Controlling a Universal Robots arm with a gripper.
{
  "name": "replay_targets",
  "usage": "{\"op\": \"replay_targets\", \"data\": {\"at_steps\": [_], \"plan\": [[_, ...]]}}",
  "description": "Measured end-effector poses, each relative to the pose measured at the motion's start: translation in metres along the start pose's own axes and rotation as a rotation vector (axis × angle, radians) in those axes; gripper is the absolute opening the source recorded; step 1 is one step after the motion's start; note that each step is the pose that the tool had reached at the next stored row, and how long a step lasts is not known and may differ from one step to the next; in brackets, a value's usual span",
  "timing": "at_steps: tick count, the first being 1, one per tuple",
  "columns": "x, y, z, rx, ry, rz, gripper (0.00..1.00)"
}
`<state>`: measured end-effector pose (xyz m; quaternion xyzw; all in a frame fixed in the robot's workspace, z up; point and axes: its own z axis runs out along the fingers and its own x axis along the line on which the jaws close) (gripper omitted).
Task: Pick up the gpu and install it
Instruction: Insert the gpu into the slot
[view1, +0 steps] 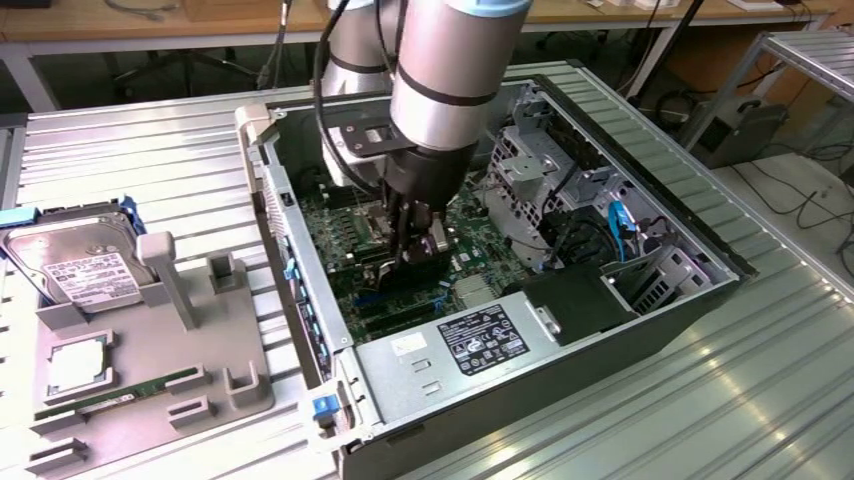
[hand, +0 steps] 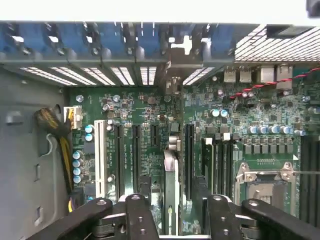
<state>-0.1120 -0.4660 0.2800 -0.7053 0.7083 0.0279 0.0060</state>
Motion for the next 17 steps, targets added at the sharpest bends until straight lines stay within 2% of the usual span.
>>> {"op": "replay_targets", "data": {"at_steps": [1,2,4,7,15,17], "plan": [[-0.004,0.0052,-0.0057,0.0013,0.0013,-0.002,0.2],[-0.01,0.01,-0.0043,0.0079,0.0031,-0.004,0.11],[-0.011,0.0134,-0.0028,0.0125,0.004,-0.005,0.11],[-0.011,0.0157,-0.0006,0.0155,0.0054,-0.005,0.11],[-0.011,0.0156,0.0072,0.0154,0.0183,-0.005,0.11],[-0.011,0.0157,0.0073,0.0153,0.0196,-0.005,0.11]]}}
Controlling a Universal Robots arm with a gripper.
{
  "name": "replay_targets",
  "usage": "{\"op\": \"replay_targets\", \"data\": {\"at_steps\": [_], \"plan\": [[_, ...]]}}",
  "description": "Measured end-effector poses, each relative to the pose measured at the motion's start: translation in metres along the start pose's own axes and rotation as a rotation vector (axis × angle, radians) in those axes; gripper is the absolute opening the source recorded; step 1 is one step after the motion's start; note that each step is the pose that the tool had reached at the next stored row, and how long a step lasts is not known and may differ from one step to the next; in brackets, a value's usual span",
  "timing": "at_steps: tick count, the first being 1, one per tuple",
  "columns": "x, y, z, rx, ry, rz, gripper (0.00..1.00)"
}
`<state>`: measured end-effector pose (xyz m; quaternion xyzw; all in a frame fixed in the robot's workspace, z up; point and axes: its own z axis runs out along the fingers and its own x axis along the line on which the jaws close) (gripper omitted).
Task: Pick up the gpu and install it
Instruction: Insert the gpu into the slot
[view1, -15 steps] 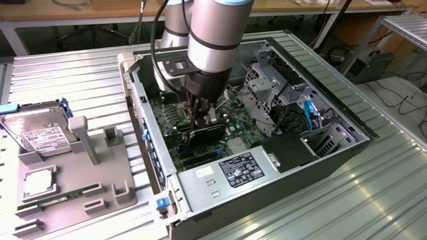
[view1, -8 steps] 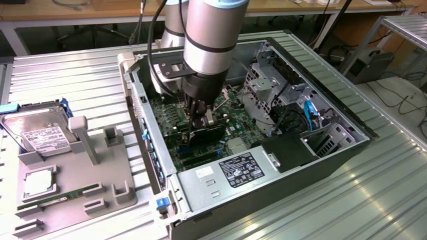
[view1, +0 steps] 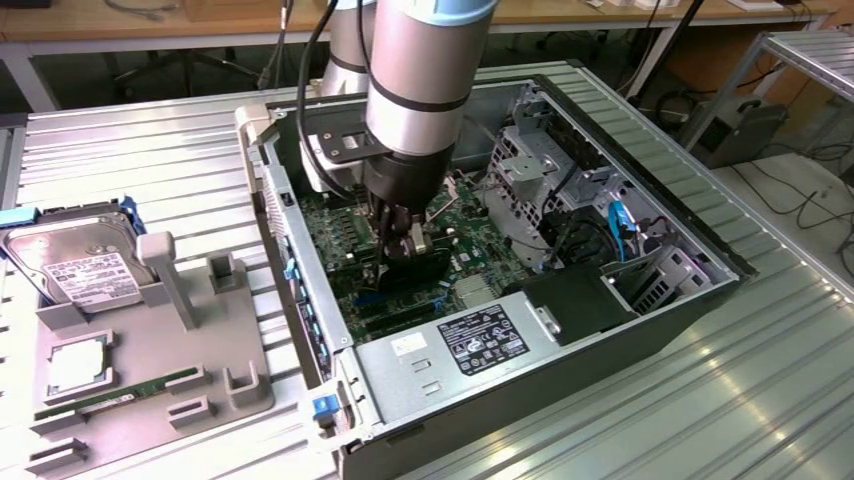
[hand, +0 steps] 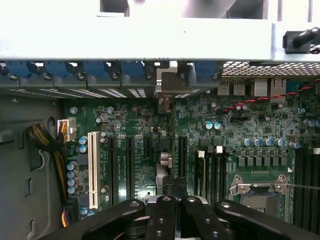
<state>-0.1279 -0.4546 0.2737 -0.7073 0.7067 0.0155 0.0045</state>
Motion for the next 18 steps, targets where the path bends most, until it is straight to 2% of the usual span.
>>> {"op": "replay_targets", "data": {"at_steps": [3,7,14,16,18], "plan": [[-0.0001,0.0,0.0,0.0002,0.0003,0.0,0.11],[-0.0004,0.0001,-0.008,-0.0001,0.0005,-0.001,0.11],[-0.0099,-0.0003,-0.0078,-0.0001,0.0008,-0.003,0.11],[-0.0098,-0.0003,-0.0076,-0.0001,0.0033,-0.004,0.11],[-0.0098,-0.0003,-0.0075,-0.0002,0.0082,-0.005,0.11]]}}
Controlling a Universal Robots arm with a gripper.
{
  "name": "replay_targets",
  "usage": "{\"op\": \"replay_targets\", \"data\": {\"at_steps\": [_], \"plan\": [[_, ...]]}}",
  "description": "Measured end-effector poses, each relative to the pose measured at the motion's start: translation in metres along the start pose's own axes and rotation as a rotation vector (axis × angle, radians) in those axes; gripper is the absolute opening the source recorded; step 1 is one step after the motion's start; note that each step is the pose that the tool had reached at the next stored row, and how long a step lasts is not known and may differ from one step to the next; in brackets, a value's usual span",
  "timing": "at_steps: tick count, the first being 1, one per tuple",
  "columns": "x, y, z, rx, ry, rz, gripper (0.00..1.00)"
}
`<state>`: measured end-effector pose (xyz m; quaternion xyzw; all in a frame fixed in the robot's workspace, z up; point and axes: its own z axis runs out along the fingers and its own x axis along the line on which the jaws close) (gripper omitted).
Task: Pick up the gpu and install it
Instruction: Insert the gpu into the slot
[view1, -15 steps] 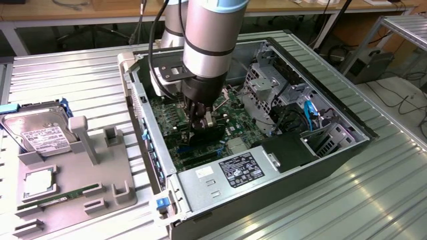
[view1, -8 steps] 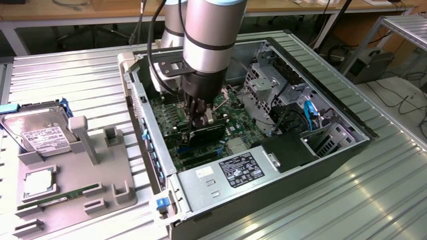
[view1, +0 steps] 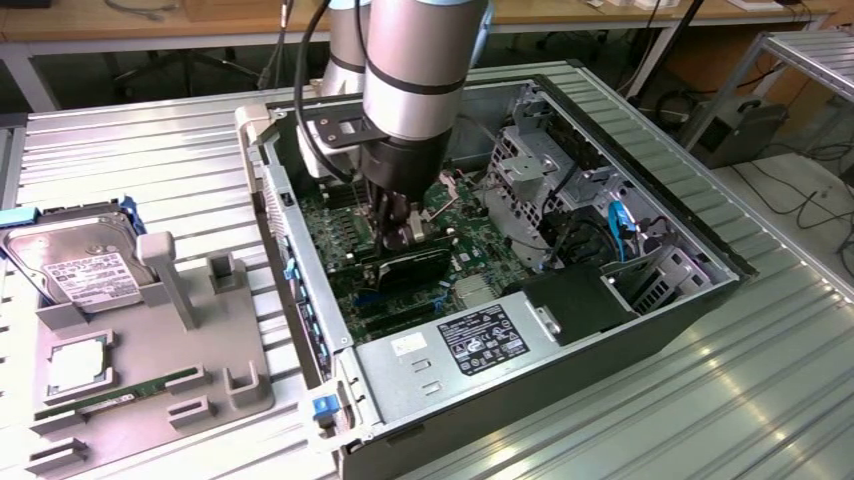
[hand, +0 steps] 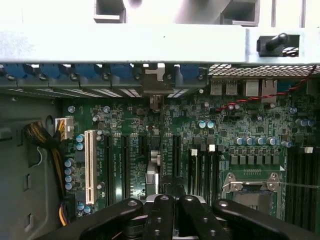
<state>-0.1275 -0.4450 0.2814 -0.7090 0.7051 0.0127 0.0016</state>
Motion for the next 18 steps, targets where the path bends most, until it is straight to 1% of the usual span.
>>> {"op": "replay_targets", "data": {"at_steps": [3,4,9,13,18], "plan": [[0.0,0.0,0.0004,-0.0006,0.0109,0.0,0.11],[0.0,-0.0001,0.0009,-0.0006,0.0129,-0.001,0.11],[0.0001,-0.0001,0.0055,-0.0006,0.0147,-0.002,0.11],[0.0002,-0.0001,0.0063,-0.0009,0.017,-0.003,0.11],[0.0002,0.0005,0.008,-0.0007,0.0176,-0.002,0.11]]}}
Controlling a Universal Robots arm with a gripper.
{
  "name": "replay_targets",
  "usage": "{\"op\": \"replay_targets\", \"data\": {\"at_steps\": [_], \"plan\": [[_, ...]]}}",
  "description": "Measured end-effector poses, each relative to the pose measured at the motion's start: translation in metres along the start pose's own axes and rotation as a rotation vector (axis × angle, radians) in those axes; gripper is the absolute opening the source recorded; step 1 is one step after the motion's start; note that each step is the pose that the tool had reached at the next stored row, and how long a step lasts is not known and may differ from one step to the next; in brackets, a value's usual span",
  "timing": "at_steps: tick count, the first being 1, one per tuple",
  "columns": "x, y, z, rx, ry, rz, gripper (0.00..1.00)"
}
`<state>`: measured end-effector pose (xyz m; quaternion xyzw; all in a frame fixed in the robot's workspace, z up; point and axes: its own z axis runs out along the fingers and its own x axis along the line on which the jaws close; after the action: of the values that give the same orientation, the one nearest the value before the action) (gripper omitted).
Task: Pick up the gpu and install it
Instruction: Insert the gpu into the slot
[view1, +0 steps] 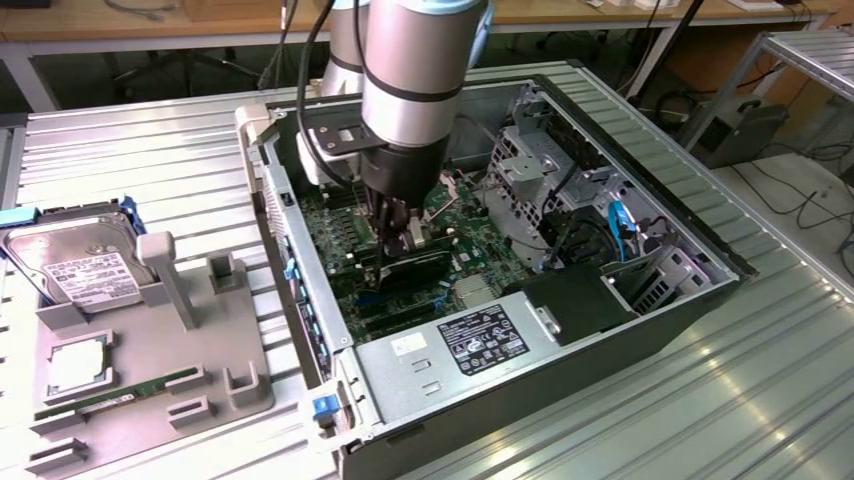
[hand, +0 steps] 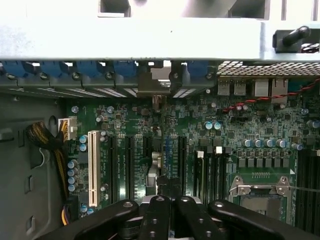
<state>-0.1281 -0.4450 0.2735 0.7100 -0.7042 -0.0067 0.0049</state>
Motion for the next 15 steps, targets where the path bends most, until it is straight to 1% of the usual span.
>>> {"op": "replay_targets", "data": {"at_steps": [4,6,7,8,12,15], "plan": [[-0.002,0.0,-0.0007,0.0002,-0.0004,0.0,0.11],[-0.002,0.0,-0.0058,0.0002,-0.0003,0.0,0.11],[-0.003,0.0001,-0.0101,0.0,-0.0001,0.0,0.11],[-0.003,0.0001,-0.011,0.0,-0.0003,0.0,0.11],[-0.002,0.0,-0.0103,-0.0002,0.0,0.0,0.11],[-0.001,0.0,-0.0074,-0.0001,-0.0001,0.0,0.11]]}}
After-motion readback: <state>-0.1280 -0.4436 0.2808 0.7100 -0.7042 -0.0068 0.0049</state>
